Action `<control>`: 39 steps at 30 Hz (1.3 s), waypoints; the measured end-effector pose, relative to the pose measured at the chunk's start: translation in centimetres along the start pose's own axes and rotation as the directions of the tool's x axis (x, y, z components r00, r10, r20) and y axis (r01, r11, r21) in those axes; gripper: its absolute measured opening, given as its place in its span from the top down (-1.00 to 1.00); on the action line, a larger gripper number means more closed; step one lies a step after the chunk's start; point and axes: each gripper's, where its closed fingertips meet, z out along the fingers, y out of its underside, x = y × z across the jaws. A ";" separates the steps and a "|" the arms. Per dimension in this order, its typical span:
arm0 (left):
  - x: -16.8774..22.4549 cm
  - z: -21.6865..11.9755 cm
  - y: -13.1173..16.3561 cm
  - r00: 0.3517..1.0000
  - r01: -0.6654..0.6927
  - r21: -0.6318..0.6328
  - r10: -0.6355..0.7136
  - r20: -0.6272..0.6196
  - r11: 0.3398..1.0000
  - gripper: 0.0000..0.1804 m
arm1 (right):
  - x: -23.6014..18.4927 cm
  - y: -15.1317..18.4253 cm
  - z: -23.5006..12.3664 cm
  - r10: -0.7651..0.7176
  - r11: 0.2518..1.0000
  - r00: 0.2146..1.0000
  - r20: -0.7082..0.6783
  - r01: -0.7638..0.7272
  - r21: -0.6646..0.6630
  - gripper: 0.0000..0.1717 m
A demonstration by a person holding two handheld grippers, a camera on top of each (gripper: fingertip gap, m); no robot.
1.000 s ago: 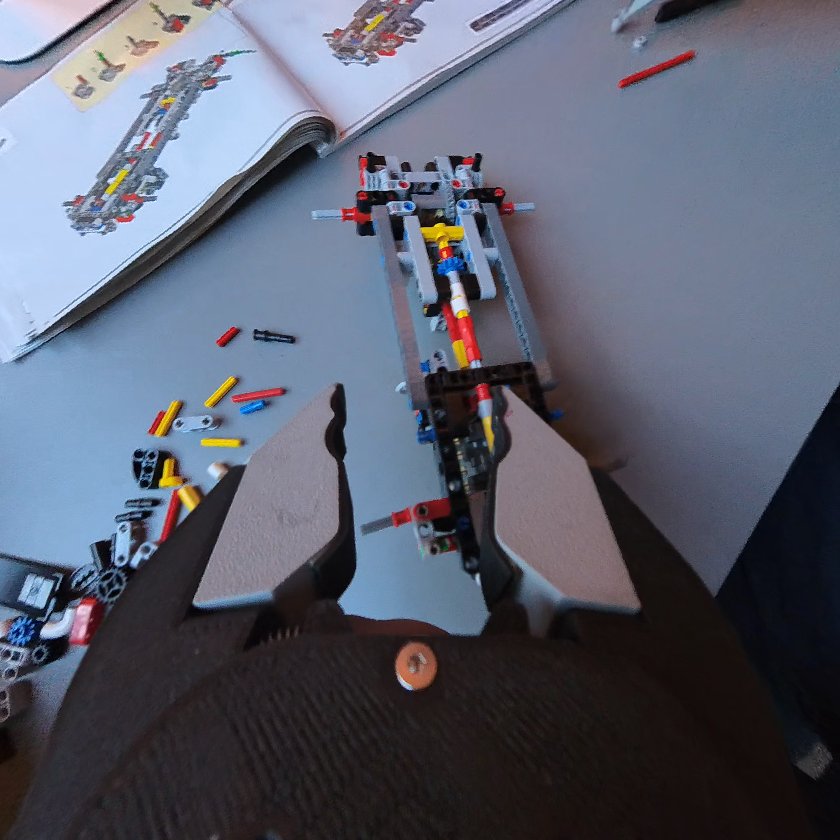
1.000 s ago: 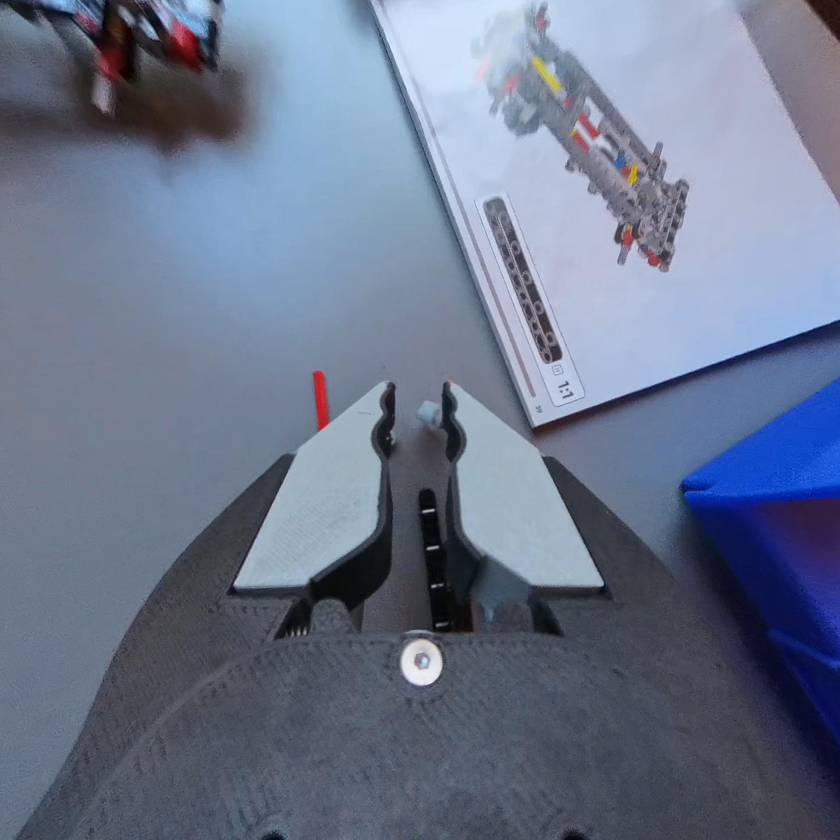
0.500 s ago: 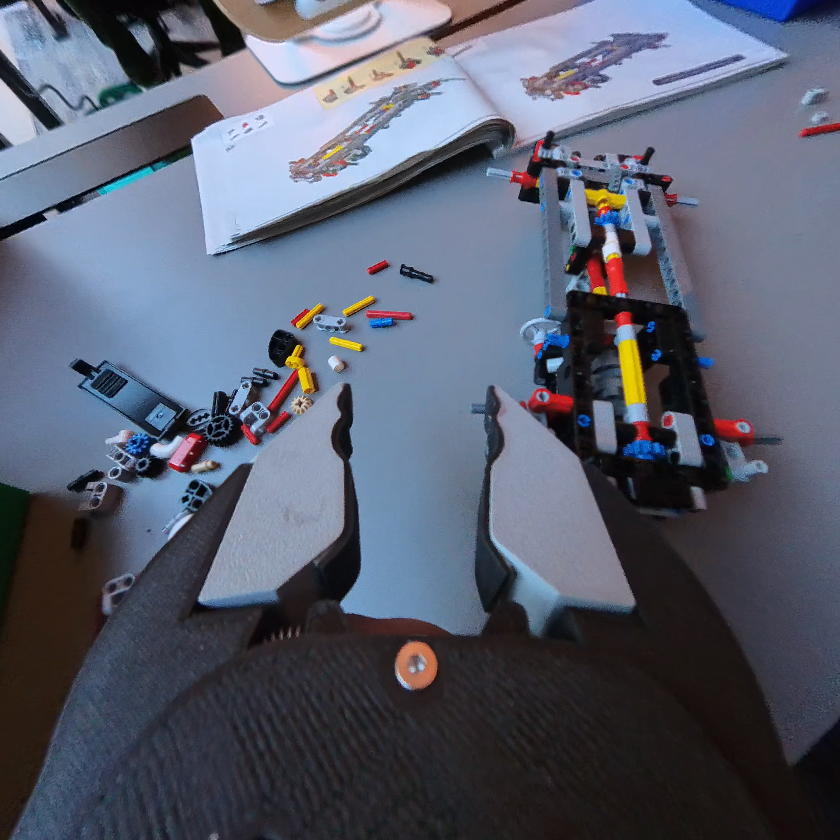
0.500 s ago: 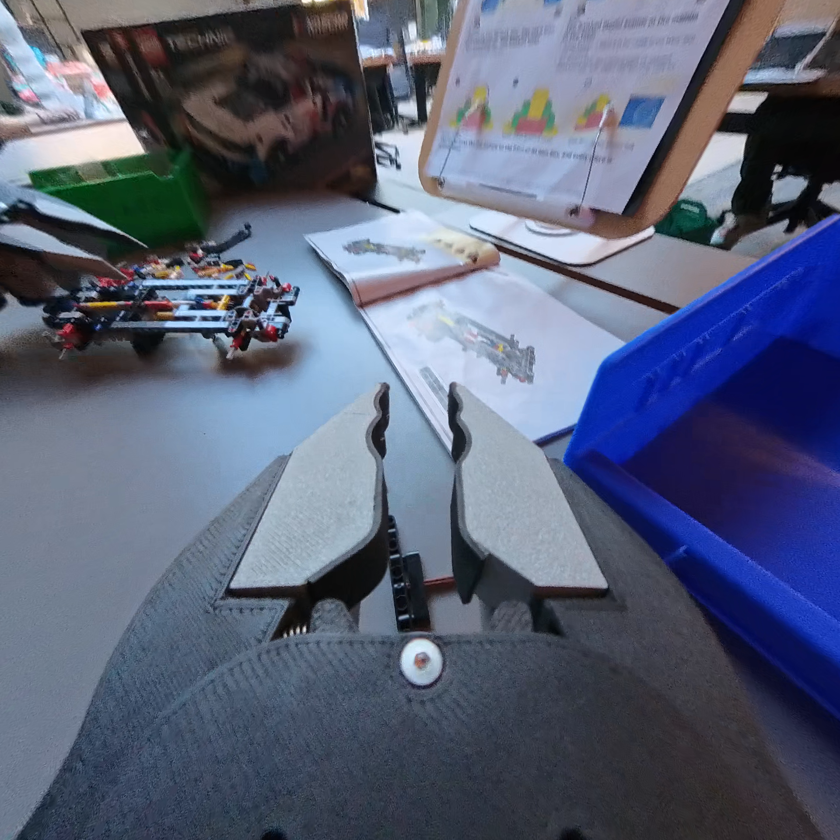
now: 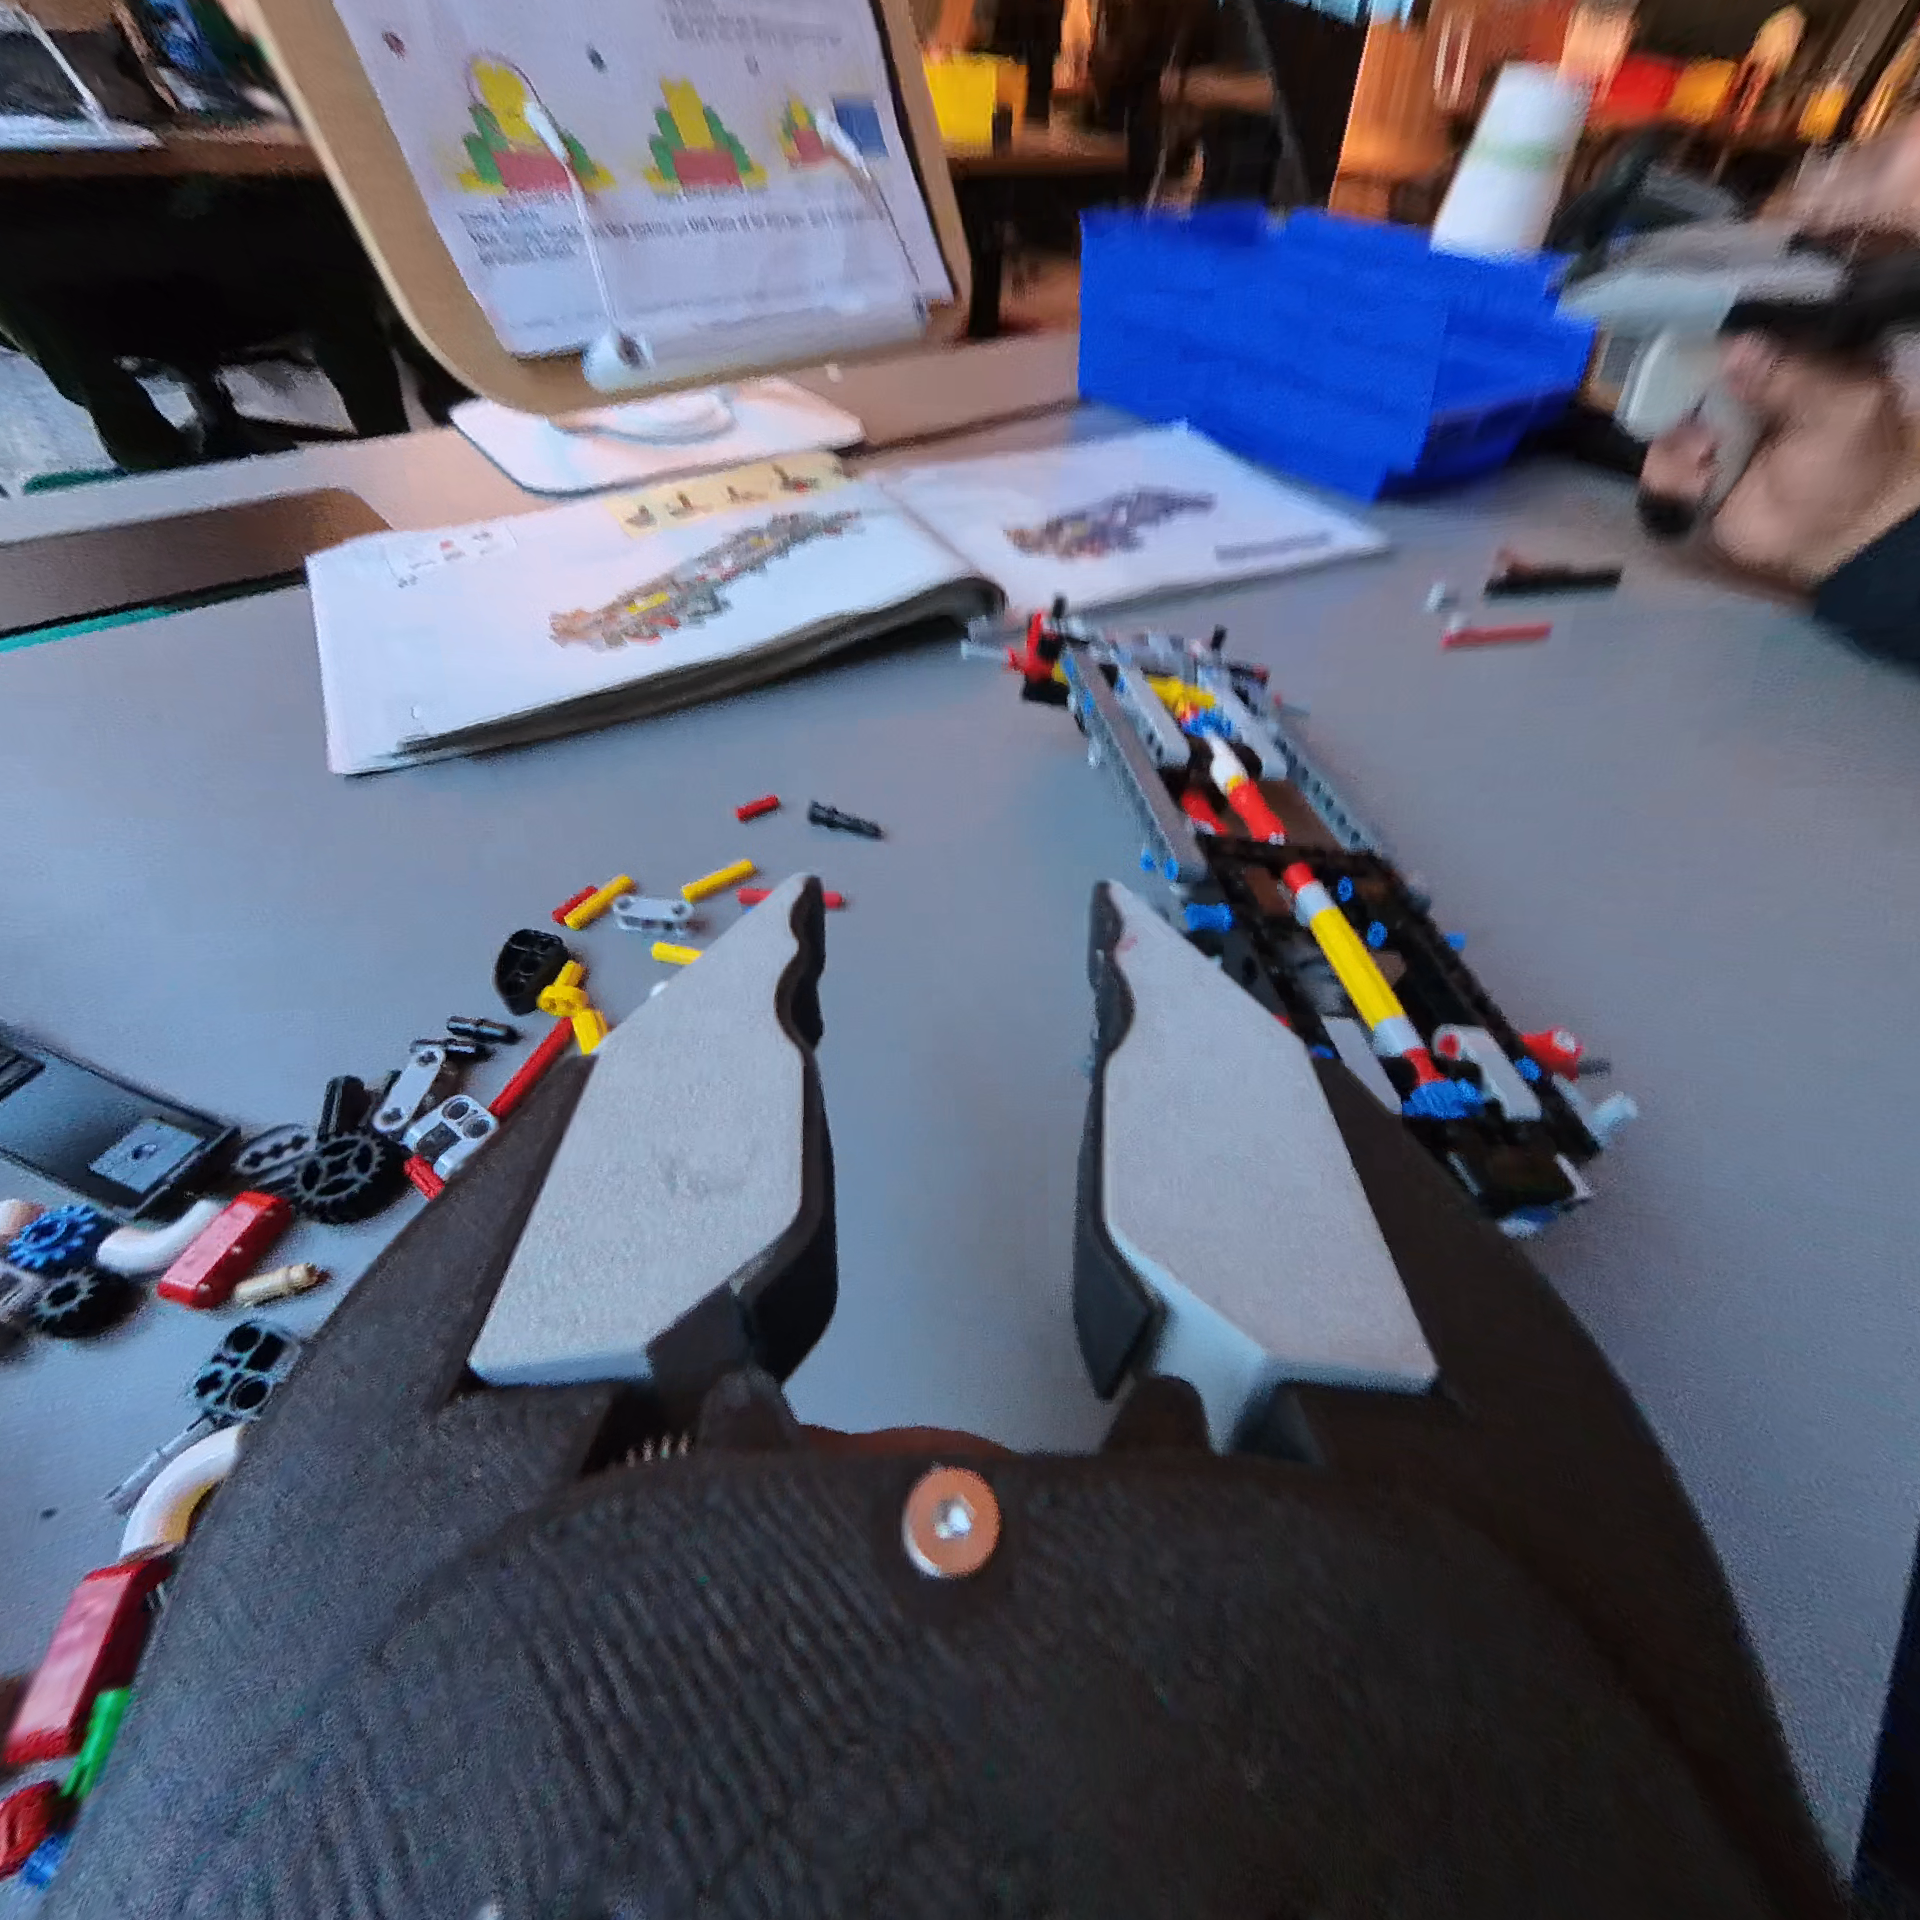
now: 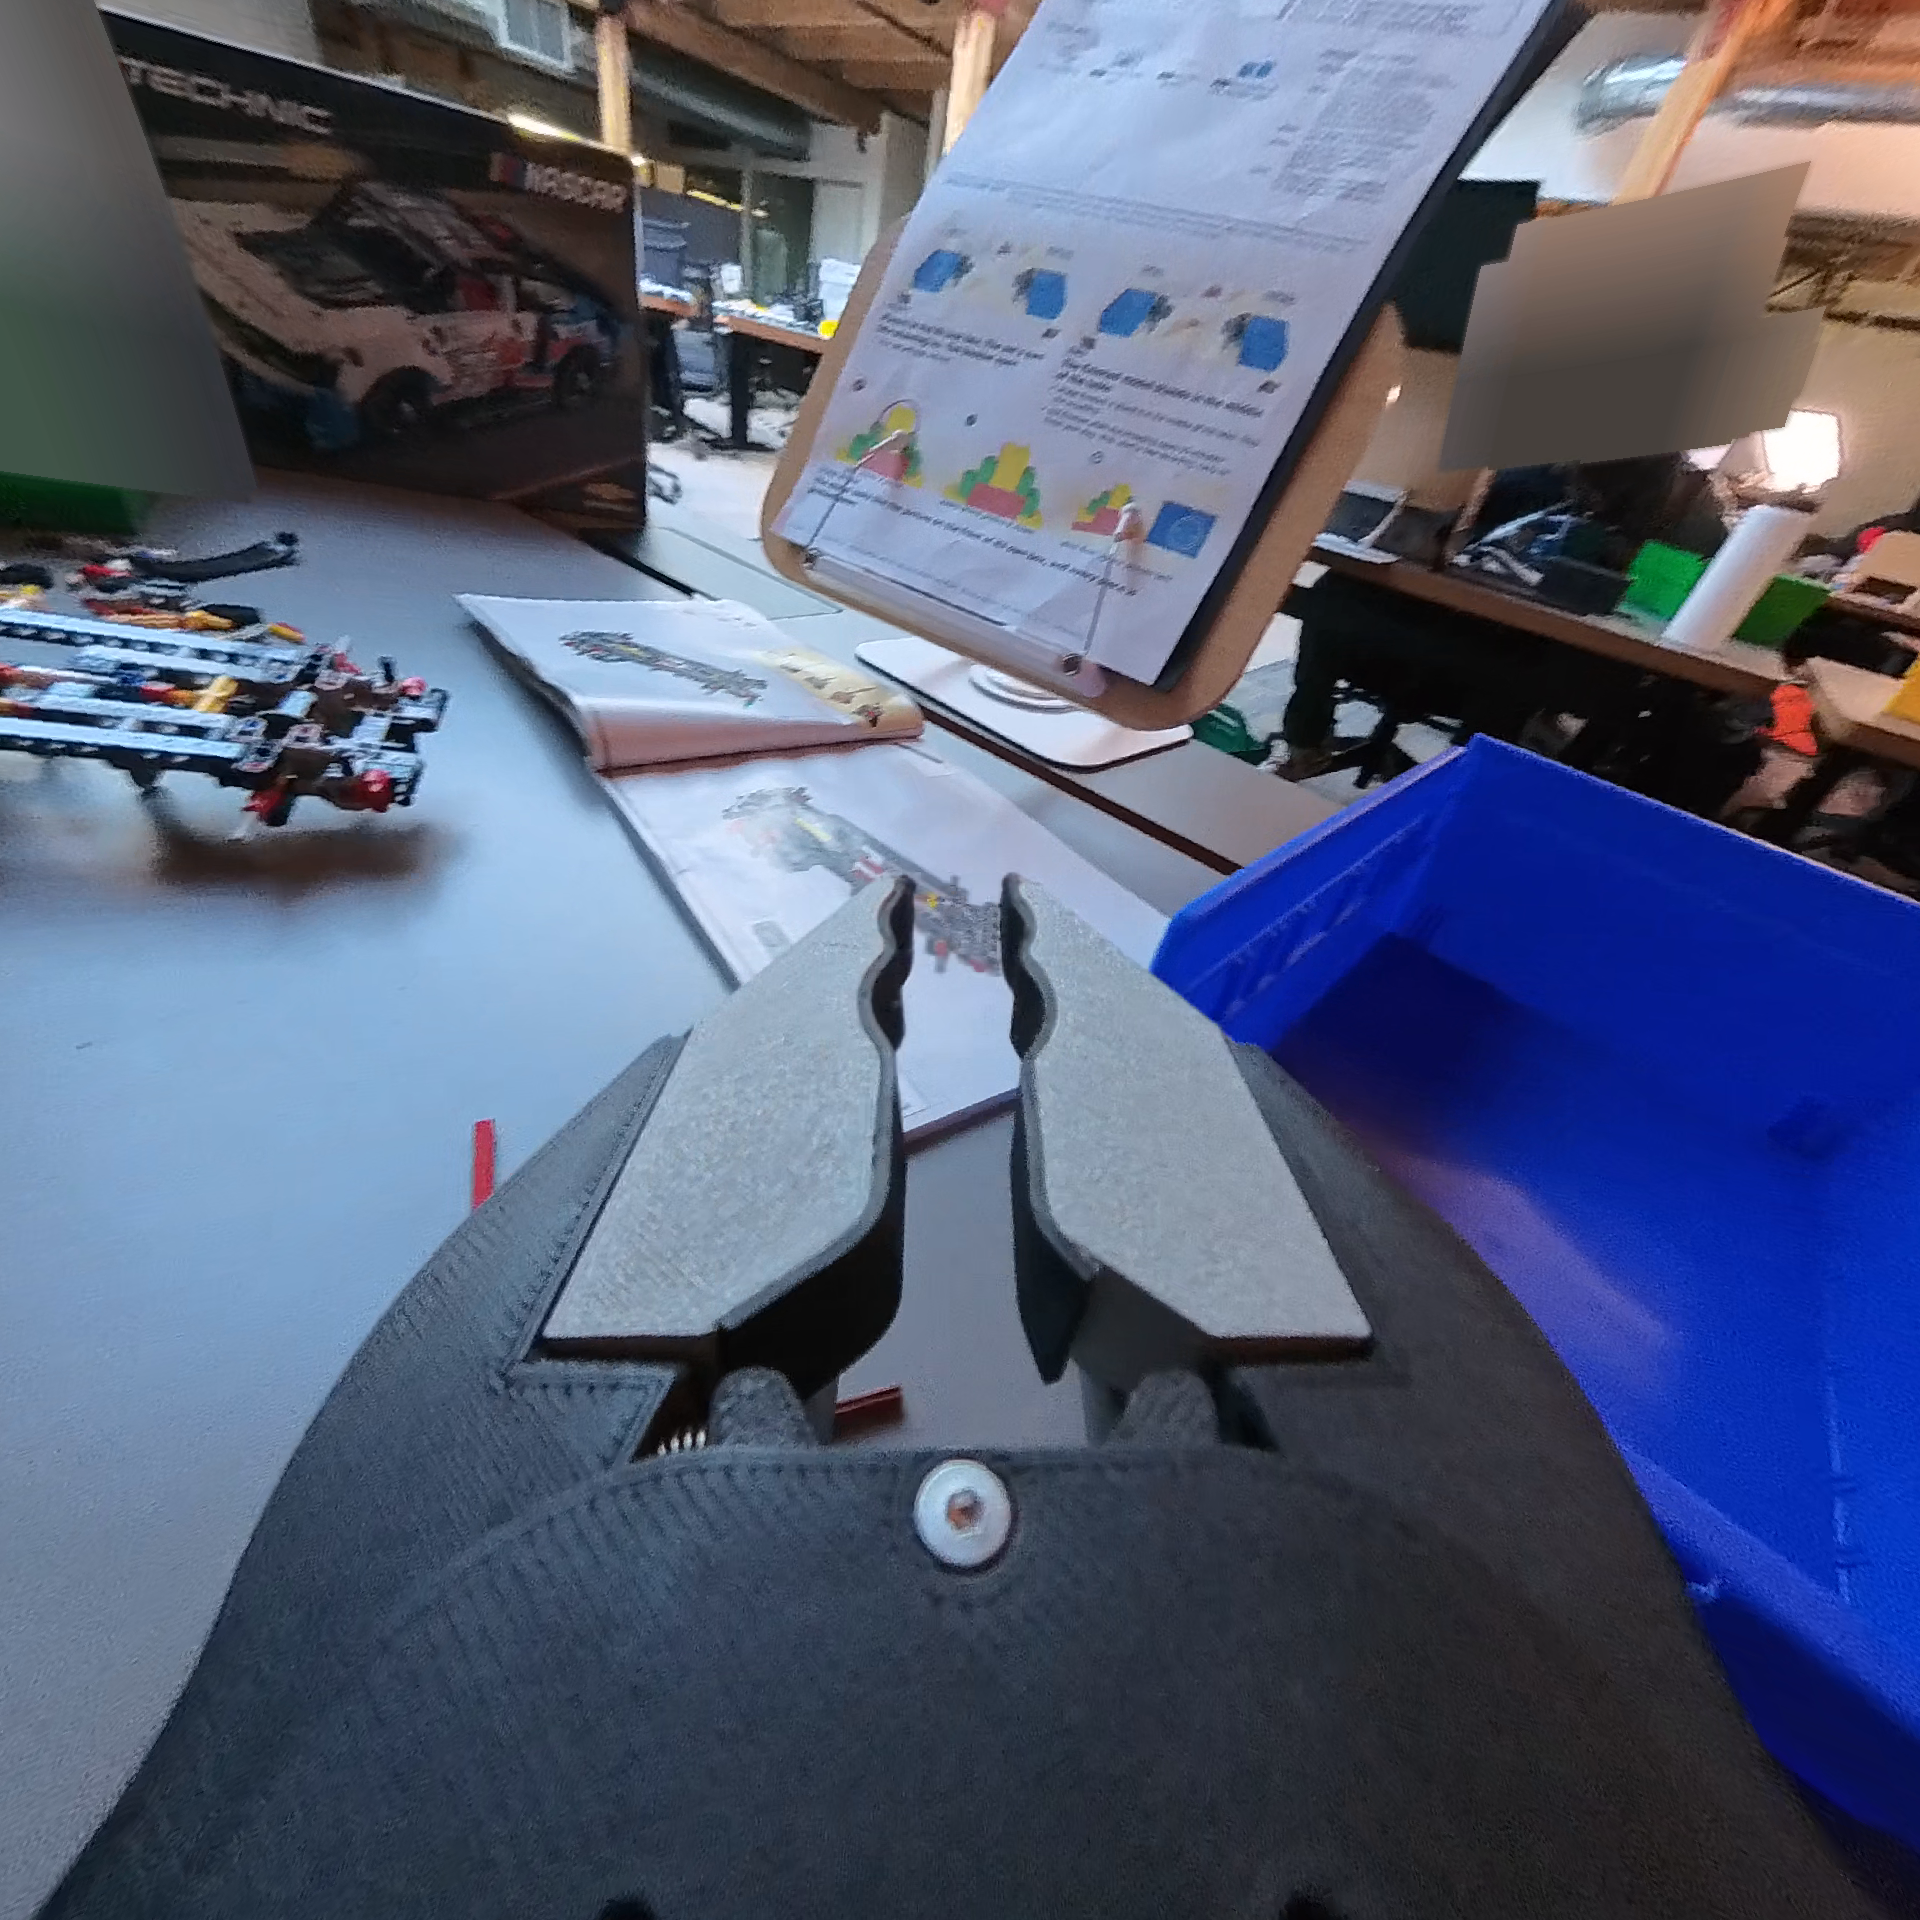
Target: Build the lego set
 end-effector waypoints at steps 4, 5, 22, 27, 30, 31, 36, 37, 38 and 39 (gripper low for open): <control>-1.2 -1.4 -1.9 0.998 0.042 0.153 -0.048 0.035 0.987 0.58 | 1.7 0.8 0.2 -0.013 1.000 0.996 -0.085 0.013 -0.009 0.86; -1.2 -1.4 -1.9 0.998 0.024 0.158 -0.033 0.049 0.987 0.59 | 2.1 1.2 0.3 -0.017 1.000 0.995 -0.103 0.016 -0.019 0.87; -1.2 -0.5 -1.5 0.993 -0.068 0.104 0.058 0.099 0.992 0.59 | 2.3 3.2 1.5 -0.092 0.990 0.989 -0.117 0.078 -0.115 0.90; -1.3 -0.6 -1.5 0.993 -0.070 0.108 0.058 0.104 0.992 0.59 | 2.2 2.9 1.4 -0.090 0.992 0.989 -0.116 0.079 -0.102 0.90; -1.3 -0.6 -1.5 0.992 -0.075 0.109 0.063 0.107 0.991 0.59 | 2.1 2.7 1.3 -0.088 0.992 0.989 -0.117 0.077 -0.095 0.90; -1.3 -0.6 -1.5 0.992 -0.075 0.110 0.063 0.107 0.991 0.59 | 2.1 2.7 1.3 -0.086 0.993 0.989 -0.116 0.076 -0.094 0.91; -1.3 -0.6 -1.5 0.992 -0.074 0.111 0.062 0.108 0.991 0.59 | 1.8 2.5 1.3 -0.083 0.994 0.991 -0.108 0.074 -0.086 0.91; -1.3 -0.6 -1.5 0.992 -0.074 0.111 0.062 0.109 0.991 0.59 | 1.8 2.4 1.3 -0.084 0.994 0.991 -0.108 0.075 -0.083 0.91; -1.3 -0.6 -1.5 0.992 -0.075 0.112 0.062 0.112 0.991 0.59 | 1.7 2.3 1.3 -0.085 0.994 0.991 -0.108 0.076 -0.079 0.91; -1.3 -0.6 -1.6 0.991 -0.076 0.114 0.062 0.115 0.991 0.59 | 1.6 2.2 1.2 -0.085 0.994 0.991 -0.107 0.077 -0.075 0.91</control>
